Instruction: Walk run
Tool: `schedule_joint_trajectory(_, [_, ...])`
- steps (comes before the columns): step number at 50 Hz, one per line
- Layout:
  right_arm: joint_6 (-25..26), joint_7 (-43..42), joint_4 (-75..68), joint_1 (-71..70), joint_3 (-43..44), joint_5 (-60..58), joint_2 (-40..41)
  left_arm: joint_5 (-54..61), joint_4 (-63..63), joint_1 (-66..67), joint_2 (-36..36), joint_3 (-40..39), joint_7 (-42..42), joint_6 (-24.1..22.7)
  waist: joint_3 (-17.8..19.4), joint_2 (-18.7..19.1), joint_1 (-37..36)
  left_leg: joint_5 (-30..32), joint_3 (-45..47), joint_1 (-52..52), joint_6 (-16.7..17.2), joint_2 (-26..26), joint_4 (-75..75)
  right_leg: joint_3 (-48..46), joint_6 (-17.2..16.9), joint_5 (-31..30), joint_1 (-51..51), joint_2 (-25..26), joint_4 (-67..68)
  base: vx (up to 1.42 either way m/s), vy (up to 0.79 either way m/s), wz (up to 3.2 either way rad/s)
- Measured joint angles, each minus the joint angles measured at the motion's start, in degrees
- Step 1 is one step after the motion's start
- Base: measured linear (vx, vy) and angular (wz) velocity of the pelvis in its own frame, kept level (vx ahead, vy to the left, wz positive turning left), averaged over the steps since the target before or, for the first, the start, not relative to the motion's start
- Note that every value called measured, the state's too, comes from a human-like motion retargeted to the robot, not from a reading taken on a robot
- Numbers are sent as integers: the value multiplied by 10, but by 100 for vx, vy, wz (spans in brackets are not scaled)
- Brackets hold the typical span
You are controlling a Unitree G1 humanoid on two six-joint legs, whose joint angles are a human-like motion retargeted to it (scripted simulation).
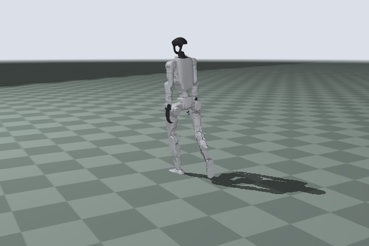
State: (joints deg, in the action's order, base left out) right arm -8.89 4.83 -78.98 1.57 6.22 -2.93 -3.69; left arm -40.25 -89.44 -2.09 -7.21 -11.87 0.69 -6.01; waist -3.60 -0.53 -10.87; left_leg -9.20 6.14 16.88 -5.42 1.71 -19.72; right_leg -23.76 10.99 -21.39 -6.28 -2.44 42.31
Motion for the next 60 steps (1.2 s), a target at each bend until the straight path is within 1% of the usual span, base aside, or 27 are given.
schedule_joint_trajectory(2, [-4, -28, -12, 20, 7, -38, -2, 10, 24, -31, -7, 1, 8, -16, -2, 0, 16, -5, 10, -39, -11, -11, 39, 28, -23, 78, 102, -11, 103, 77, 0, -26])
schedule_joint_trajectory(4, [-7, -42, -27, 36, 23, -57, -4, 22, 51, -64, -17, 5, 15, -35, -2, -8, 45, -2, 4, -73, -21, -36, 80, 41, -63, 142, 195, -26, 149, 74, -2, 39])
schedule_joint_trajectory(8, [2, -16, -64, 64, 48, -35, -15, 47, 110, -119, -41, 5, 32, -74, -7, -18, 110, -10, -21, -135, -30, -78, 137, 52, -103, 233, 334, -60, 83, 81, -2, 63])
schedule_joint_trajectory(11, [16, 9, -84, 82, 63, -19, -24, 71, 149, -152, -59, 2, 44, -97, -2, -23, 149, -29, -35, -189, -36, -105, 160, 95, -121, 255, 390, -69, -80, 97, -10, 45])
schedule_joint_trajectory(14, [29, 12, -90, 98, 92, -25, -24, 93, 182, -175, -72, -1, 59, -115, 4, -27, 182, -56, -58, -248, -39, -124, 170, 141, -153, 231, 420, -68, -260, 98, -13, 58])
schedule_joint_trajectory(17, [34, 8, -92, 112, 128, -16, -16, 112, 207, -180, -72, 3, 85, -137, 3, -21, 203, -68, -81, -297, -36, -125, 165, 156, -179, 228, 442, -70, -331, 112, -22, 69])
schedule_joint_trajectory(20, [47, 28, -100, 105, 135, 16, -21, 126, 217, -169, -62, 15, 108, -153, -12, -15, 203, -28, -83, -318, -21, -123, 144, 165, -127, 250, 455, -68, -263, 98, -19, 36])
schedule_joint_trajectory(22, [49, 29, -100, 105, 133, 11, -18, 115, 214, -138, -55, 16, 114, -155, -22, -23, 217, 54, -82, -338, -13, -128, 110, 125, -113, 198, 438, -89, -233, 136, -35, 41])
schedule_joint_trajectory(23, [46, 27, -100, 107, 131, 7, -15, 101, 212, -114, -49, 14, 115, -154, -25, -31, 215, 115, -67, -347, -15, -131, 87, 160, -116, 189, 426, -88, -211, 142, -33, 32])
schedule_joint_trajectory(25, [40, 19, -93, 107, 131, 9, -8, 75, 202, -68, -28, 25, 97, -152, -33, -37, 208, 230, -1, -330, -52, -109, -4, 171, -107, 209, 403, -112, -170, 119, -20, 17])
schedule_joint_trajectory(27, [31, 18, -79, 95, 112, 19, -6, 54, 173, -38, -8, 31, 52, -139, -22, -70, 168, 272, 75, -296, -96, -107, -135, 190, -86, 254, 346, -111, -172, 117, -38, -84])
schedule_joint_trajectory(30, [26, 10, -65, 57, 67, 17, -9, 38, 114, 3, 1, 50, -51, -123, 3, -83, 134, 172, 123, -223, -96, -35, -335, 167, -55, 289, 257, -79, -193, 121, -40, -32])
schedule_joint_trajectory(32, [29, -17, -45, 27, 50, -5, -10, 22, 89, 33, 12, 59, -125, -116, 8, -88, 118, 145, 139, -145, -96, -30, -385, 156, -58, 290, 210, -78, -234, 84, 0, 43])
schedule_joint_trajectory(33, [28, -29, -31, 13, 43, -14, -11, 9, 80, 48, 21, 57, -151, -110, 10, -94, 117, 143, 135, -103, -95, -56, -380, 147, -64, 286, 190, -88, -256, 73, 4, 60])
schedule_joint_trajectory(36, [18, -38, 12, -29, 17, -9, -14, -26, 50, 97, 33, 38, -175, -99, 15, -98, 96, 119, 115, -16, -60, -94, -305, 114, -55, 293, 131, -67, -305, 79, -14, 24])
schedule_joint_trajectory(40, [7, -28, 76, -83, 9, 16, -17, -37, -1, 147, 27, 34, -139, -89, 29, -72, 57, 109, 92, 57, -6, -82, -117, 108, -32, 317, 43, 11, -369, 94, -21, -21])
schedule_joint_trajectory(42, [5, -25, 101, -110, 10, 25, -20, -41, -18, 162, 22, 25, -141, -77, 41, -53, 37, 112, 24, 77, 26, -86, -5, 116, -25, 330, -5, 51, -391, 97, -17, -42])
schedule_joint_trajectory(45, [1, -22, 128, -141, 7, 34, -28, -45, -37, 170, 20, 5, -140, -55, 51, -48, 14, 95, -55, 107, 52, -85, 128, 113, -27, 345, -64, 72, -407, 111, -11, -42])
schedule_joint_trajectory(47, [1, -20, 133, -153, 6, 36, -30, -38, -42, 166, 20, -5, -121, -46, 49, -48, 5, 96, -39, 123, 71, -77, 157, 119, -41, 340, -88, 77, -399, 98, -6, -28])
schedule_joint_trajectory(48, [2, -20, 133, -155, 6, 37, -29, -34, -43, 161, 19, -7, -107, -44, 47, -48, 7, 92, -31, 128, 66, -77, 148, 123, -50, 330, -97, 79, -393, 110, -4, 10])
schedule_joint_trajectory(50, [1, -22, 126, -151, 11, 38, -20, -29, -39, 146, 16, -7, -82, -40, 42, -44, 16, 73, -16, 127, 30, -83, 101, 113, -69, 290, -115, 87, -376, 115, -2, 20])
schedule_joint_trajectory(53, [5, 4, 101, -106, 18, 32, -8, -35, -26, 131, 15, -5, -78, -37, 21, -40, -18, 108, -12, 112, 35, -54, 45, 89, -76, 137, -131, 74, -312, 141, 1, -79])
schedule_joint_trajectory(55, [6, 9, 84, -72, 16, 22, 2, -32, -15, 106, 20, -9, -72, -36, 15, -33, -27, 92, -14, 97, 27, -27, 1, 64, -60, 30, -106, 48, -215, 118, -2, -67])
schedule_joint_trajectory(56, [5, 7, 73, -60, 13, 19, 1, -22, -5, 93, 21, -3, -64, -39, 16, -19, -16, 72, -24, 70, 14, -25, -2, 42, -52, -1, -88, 45, -151, 109, 0, 4])
schedule_joint_trajectory(57, [4, 5, 60, -49, 10, 15, -2, -9, 5, 79, 21, 4, -55, -43, 18, -6, -7, 53, -31, 44, 3, -21, -3, 19, -37, -13, -68, 37, -86, 116, 5, 14])
schedule_joint_trajectory(58, [4, 4, 47, -40, 6, 9, -7, 10, 14, 63, 20, 13, -44, -47, 21, 5, -4, 38, -29, 19, -3, -14, 0, -8, -11, 11, -46, 17, -18, 114, 5, -25])
schedule_joint_trajectory(60, [3, -7, 26, -19, 3, -13, -12, 42, 29, 24, 16, 23, -27, -55, 18, 15, 3, 23, -18, -27, -8, -8, 26, 0, 2, 84, 36, 0, 95, 105, 2, -51])
